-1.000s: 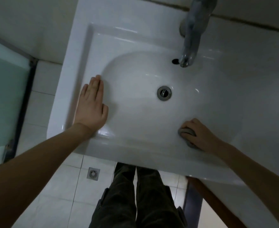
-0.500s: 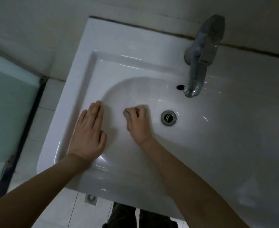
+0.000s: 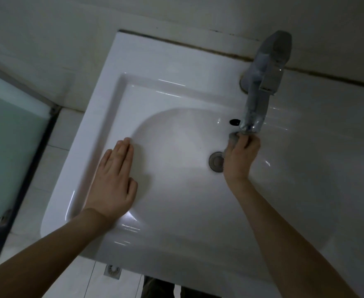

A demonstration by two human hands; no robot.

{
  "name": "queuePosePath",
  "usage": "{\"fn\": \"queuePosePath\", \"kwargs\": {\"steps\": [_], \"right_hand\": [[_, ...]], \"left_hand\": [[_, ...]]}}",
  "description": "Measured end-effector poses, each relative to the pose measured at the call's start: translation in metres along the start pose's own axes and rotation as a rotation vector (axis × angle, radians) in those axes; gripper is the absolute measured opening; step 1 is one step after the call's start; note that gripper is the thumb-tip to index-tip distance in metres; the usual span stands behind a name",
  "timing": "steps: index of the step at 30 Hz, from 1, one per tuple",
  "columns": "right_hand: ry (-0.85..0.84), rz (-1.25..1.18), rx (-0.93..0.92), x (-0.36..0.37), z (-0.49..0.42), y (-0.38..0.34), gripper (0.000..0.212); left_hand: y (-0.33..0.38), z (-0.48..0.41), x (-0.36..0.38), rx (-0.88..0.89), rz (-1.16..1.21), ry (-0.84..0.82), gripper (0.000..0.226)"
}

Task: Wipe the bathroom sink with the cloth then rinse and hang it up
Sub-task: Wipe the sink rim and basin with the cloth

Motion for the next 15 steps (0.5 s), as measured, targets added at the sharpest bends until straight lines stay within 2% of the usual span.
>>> {"fn": "queuePosePath", "kwargs": {"steps": [4,6,7,9,11,13,15], "right_hand": [[-0.207,0.225,-0.253,0.034,0.035,-0.040,0.031],[-0.274,0.276,-0.361,0.040,0.038,-0.047,0.023],[-0.295,0.317,-0.490,0.045,0.043,-0.050,0.020],[-0.462,0.228,-0.632,0.049,0.070,-0.065,0.021],[-0.689,0.070,-0.645,0.041,0.114,-0.075,0.025],[-0.916,-0.056,-0.621,0.026,0.147,-0.072,0.015],[-1.040,-0.080,-0.646,0.010,0.153,-0.055,0.014]], "left_hand": [[0.000,0.000,0.001,0.008,-0.011,0.006,0.073],[0.001,-0.001,0.001,0.005,-0.020,0.006,0.073],[0.001,-0.001,0.001,0.004,-0.022,0.003,0.073],[0.002,-0.001,0.001,0.003,-0.017,0.006,0.073],[0.001,-0.001,0.000,0.007,-0.020,0.007,0.073],[0.001,0.000,-0.001,0.003,-0.024,0.006,0.074],[0.001,-0.001,0.000,0.001,-0.022,-0.001,0.074]]}}
Point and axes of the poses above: each hand's wrist, its own z-axis away from the middle knuckle, its own x-axis out of the palm, y = z × x, the point moved 5 cm from there along -z, towards the middle knuckle, and after that the axes turned 14 degrees about x, right-handed, at the moved point
